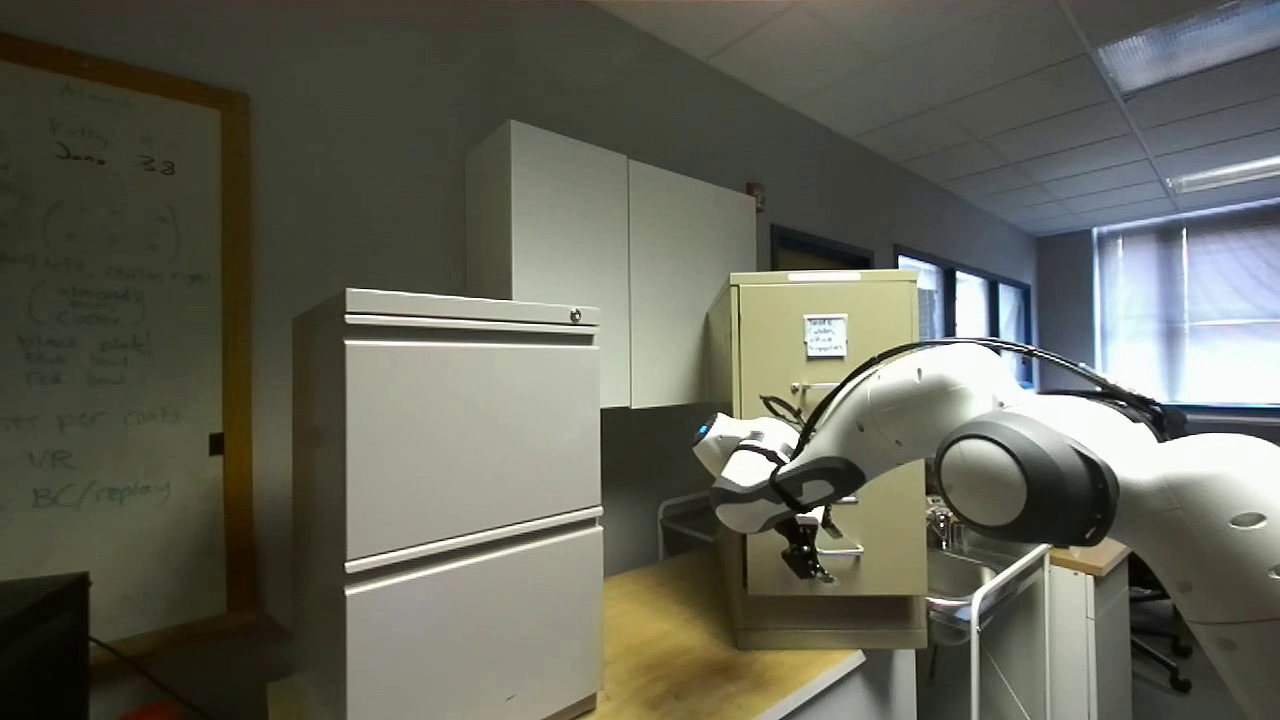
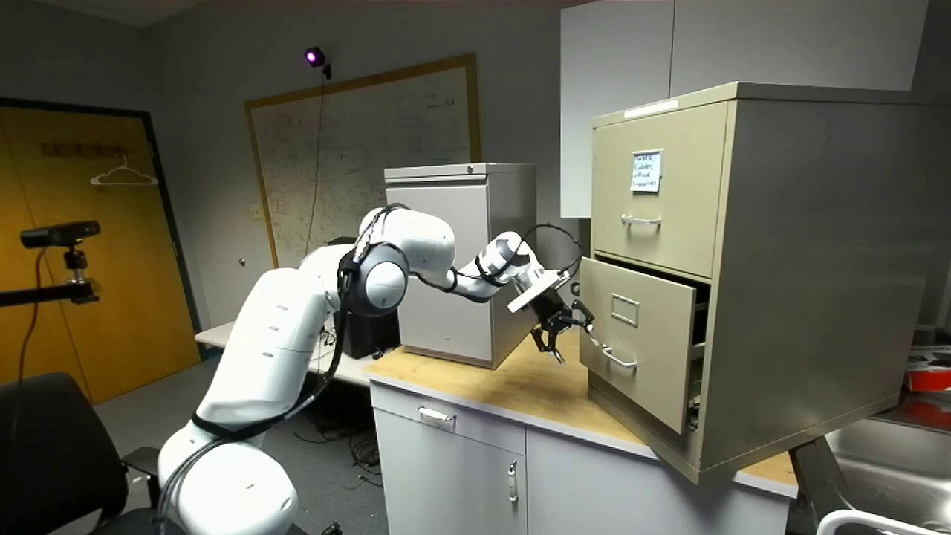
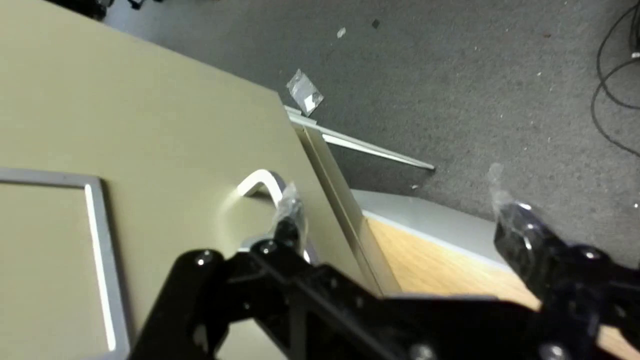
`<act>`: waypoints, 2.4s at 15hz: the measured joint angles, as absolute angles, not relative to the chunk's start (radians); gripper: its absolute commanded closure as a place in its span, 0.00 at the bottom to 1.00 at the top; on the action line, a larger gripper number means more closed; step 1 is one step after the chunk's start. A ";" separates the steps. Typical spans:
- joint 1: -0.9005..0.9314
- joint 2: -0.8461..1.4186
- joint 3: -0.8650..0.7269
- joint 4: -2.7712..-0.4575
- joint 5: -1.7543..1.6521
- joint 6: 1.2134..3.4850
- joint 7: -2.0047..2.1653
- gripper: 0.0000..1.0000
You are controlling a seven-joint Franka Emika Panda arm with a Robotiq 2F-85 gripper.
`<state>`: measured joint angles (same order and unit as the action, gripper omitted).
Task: Open the bottom drawer of the right cabinet
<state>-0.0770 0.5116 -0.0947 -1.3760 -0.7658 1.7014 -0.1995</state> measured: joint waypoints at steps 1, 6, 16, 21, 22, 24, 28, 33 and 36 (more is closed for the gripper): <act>-0.082 0.512 -0.096 -1.374 -0.766 1.744 -0.199 0.00; -0.108 0.538 -0.111 -1.369 -0.768 1.920 -0.199 0.00; -0.131 0.598 -0.130 -1.367 -0.746 1.942 -0.199 0.31; -0.140 0.601 -0.130 -1.316 -0.704 1.919 -0.244 0.67; -0.142 0.604 -0.130 -1.302 -0.693 1.911 -0.264 0.74; -0.149 0.607 -0.130 -1.282 -0.679 1.906 -0.300 0.88; -0.150 0.608 -0.131 -1.277 -0.685 1.907 -0.320 0.93; -0.134 0.596 -0.131 -1.315 -0.750 1.923 -0.323 0.95; -0.128 0.579 -0.131 -1.352 -0.799 1.954 -0.335 0.98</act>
